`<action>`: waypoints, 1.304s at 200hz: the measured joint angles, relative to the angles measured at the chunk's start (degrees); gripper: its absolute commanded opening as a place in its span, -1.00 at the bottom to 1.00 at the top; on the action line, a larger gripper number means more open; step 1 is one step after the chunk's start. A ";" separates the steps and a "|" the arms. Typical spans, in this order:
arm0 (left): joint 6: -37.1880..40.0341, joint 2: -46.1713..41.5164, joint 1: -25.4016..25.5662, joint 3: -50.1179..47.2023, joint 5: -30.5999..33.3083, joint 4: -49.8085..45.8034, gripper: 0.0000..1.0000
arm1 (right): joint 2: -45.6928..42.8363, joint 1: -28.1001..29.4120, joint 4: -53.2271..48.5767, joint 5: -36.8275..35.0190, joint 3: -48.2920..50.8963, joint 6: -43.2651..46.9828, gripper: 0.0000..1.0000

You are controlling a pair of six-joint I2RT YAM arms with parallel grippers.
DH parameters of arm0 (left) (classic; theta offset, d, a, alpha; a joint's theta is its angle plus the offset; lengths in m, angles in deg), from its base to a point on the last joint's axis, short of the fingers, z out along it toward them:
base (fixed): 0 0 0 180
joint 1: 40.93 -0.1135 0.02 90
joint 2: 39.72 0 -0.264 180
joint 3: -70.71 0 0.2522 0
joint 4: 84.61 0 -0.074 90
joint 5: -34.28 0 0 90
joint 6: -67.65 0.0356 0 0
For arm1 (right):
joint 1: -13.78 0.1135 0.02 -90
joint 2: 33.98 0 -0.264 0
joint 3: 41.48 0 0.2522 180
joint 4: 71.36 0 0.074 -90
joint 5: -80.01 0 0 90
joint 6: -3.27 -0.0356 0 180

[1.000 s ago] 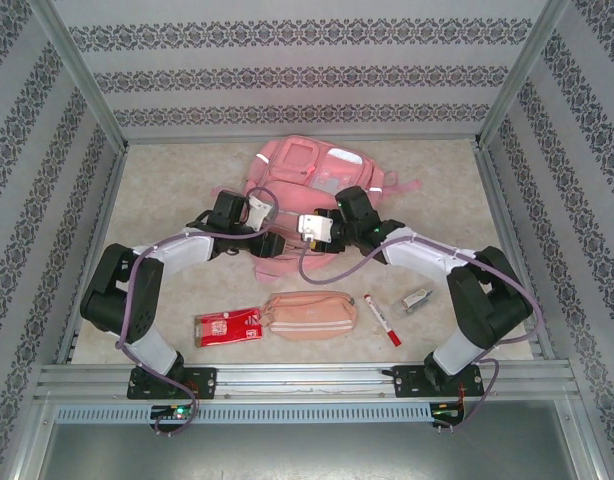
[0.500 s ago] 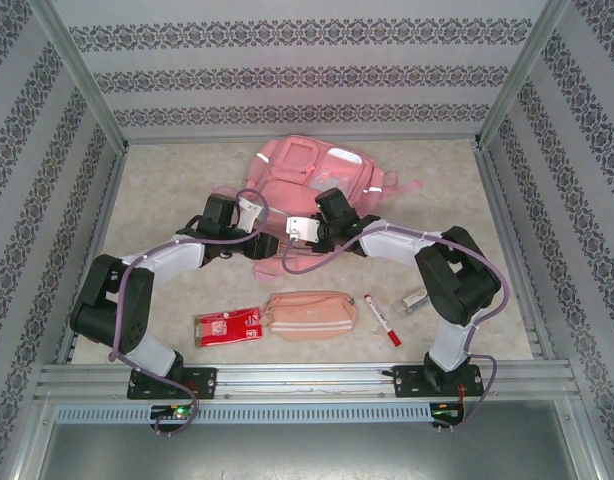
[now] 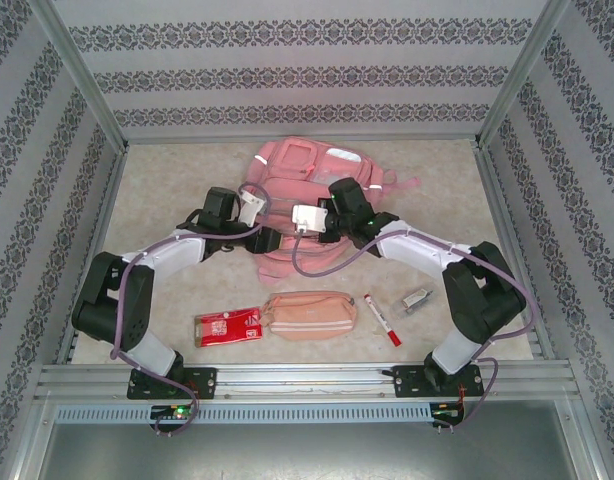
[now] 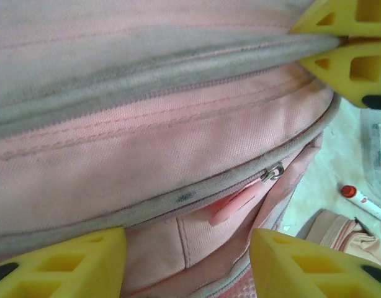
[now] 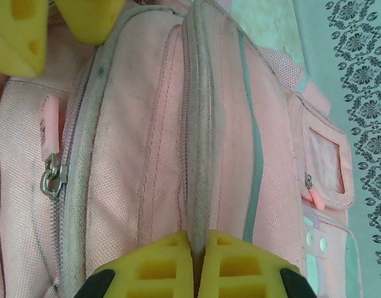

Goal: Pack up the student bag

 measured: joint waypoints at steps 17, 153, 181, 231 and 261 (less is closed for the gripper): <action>0.00 0.39 0.00 0.09 -1.09 0.17 0.08 | -0.02 -0.39 -0.90 0.76 -0.52 -0.24 -1.00; 2.75 0.87 2.14 -3.50 -7.69 7.19 0.06 | -0.04 -0.52 -4.61 5.11 -2.08 -5.40 -1.00; 3.82 2.21 2.80 -2.51 -6.51 6.40 0.04 | -0.04 -0.76 -4.63 5.86 -2.08 -5.95 -1.00; 6.01 3.85 5.01 -1.20 -1.73 4.04 -0.26 | -0.04 -0.74 -5.31 5.88 -2.08 -6.01 -1.00; 6.80 3.96 5.95 -1.07 1.46 3.58 -0.34 | -0.24 -0.68 -5.66 5.88 -2.10 -5.99 -1.00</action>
